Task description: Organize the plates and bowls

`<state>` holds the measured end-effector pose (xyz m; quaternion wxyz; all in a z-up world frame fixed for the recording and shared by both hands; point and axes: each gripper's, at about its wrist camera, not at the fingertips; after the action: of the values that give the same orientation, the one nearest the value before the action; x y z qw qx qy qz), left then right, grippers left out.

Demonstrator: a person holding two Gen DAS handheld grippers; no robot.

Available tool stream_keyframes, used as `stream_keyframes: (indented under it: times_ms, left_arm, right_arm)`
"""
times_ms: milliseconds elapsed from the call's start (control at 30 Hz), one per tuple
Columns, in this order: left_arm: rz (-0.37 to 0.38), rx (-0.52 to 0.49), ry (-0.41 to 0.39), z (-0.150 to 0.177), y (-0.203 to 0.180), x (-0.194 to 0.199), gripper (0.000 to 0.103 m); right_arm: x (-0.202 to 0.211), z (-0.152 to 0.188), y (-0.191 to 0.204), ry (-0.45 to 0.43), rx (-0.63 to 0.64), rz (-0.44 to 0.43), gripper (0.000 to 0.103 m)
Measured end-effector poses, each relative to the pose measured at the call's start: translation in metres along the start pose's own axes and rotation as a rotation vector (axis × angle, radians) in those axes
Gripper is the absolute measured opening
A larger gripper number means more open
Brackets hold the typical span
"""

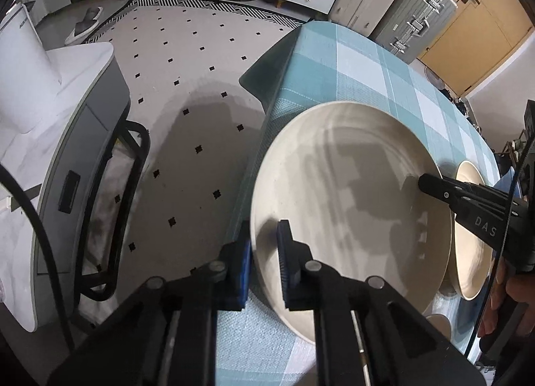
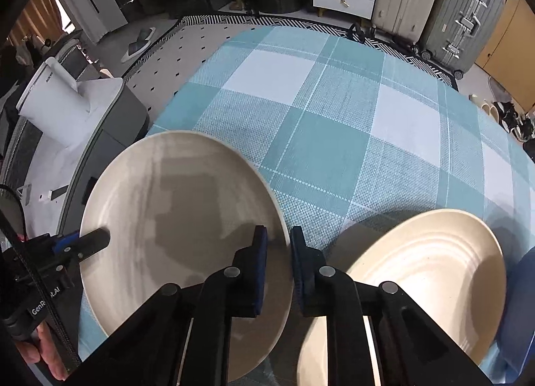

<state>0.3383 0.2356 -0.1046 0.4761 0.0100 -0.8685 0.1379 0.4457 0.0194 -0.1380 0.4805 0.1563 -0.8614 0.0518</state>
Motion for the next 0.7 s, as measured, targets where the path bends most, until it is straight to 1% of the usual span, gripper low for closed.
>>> stream_keyframes:
  times_ms: [167,333,433,700]
  left_arm:
    - [0.001,0.023,0.009,0.000,0.001,0.003,0.012]
    - [-0.027,0.002,-0.005,0.001,-0.002,0.015,0.011]
    - [-0.041,-0.014,-0.015,0.002,-0.007,0.022,0.011]
    - [-0.039,-0.008,-0.020,0.006,-0.010,0.034,0.011]
  right_arm:
    - [0.008,-0.001,0.001,-0.013,0.005,-0.005,0.011]
    - [0.015,0.001,0.000,-0.014,-0.011,-0.031,0.010]
    - [0.021,0.002,0.000,-0.022,-0.015,-0.028,0.010]
    - [0.036,0.010,-0.001,-0.030,-0.010,-0.030,0.009]
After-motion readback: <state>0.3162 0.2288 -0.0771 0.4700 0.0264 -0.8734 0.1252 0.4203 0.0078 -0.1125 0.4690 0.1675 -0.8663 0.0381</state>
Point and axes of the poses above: each gripper's, at about its wrist camera, not at the fingertips, and x roughly against the way its jaws point, y to its left, z to its underside, and after that the axes turned 13 degrees about -y, right-handed
